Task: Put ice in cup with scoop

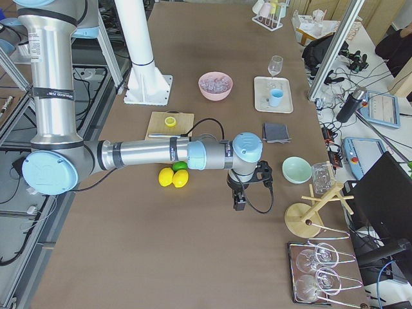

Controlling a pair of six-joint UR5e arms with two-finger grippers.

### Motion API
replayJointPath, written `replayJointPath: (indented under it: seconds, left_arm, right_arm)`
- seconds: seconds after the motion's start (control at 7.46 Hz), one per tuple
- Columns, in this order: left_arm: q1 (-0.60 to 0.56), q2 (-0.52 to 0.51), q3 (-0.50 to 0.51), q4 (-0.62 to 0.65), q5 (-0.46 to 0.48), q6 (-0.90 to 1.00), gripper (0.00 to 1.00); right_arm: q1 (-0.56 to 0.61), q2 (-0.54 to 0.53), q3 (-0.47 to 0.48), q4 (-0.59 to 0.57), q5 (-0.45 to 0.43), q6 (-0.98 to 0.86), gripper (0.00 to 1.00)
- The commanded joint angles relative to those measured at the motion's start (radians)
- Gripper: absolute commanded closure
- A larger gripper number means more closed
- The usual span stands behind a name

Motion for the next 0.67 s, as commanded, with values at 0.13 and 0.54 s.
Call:
replayJointPath:
  seconds: [0.13, 0.54]
  left_arm:
    - [0.124, -0.032, -0.012, -0.035, -0.050, -0.001, 0.02]
    - [0.291, -0.098, -0.015, -0.122, -0.088, -0.001, 0.02]
  right_arm:
    - [-0.167, -0.004, 0.148, 0.002, 0.048, 0.348, 0.00]
    - [-0.340, -0.075, 0.258, 0.206, 0.010, 0.740, 0.00]
